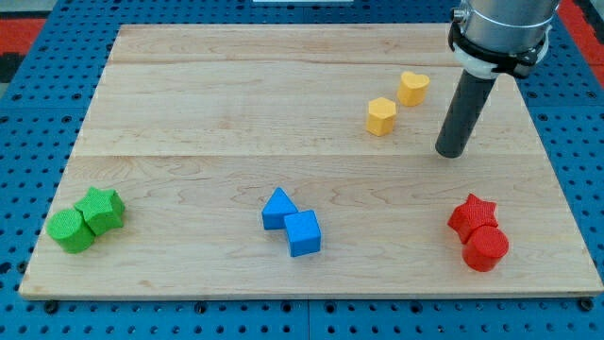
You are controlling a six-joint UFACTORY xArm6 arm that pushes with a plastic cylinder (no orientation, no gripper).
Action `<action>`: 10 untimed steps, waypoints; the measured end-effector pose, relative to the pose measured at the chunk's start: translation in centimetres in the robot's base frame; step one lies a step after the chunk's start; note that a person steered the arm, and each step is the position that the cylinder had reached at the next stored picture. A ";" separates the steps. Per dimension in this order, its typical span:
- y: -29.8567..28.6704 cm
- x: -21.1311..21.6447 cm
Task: Place the yellow hexagon parallel to the left of the yellow heart
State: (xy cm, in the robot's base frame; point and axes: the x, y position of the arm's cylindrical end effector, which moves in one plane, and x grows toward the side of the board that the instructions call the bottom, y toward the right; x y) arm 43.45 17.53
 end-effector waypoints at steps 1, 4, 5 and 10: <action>-1.1 -2.5; -8.2 -1.5; -8.0 -2.7; -16.0 -12.7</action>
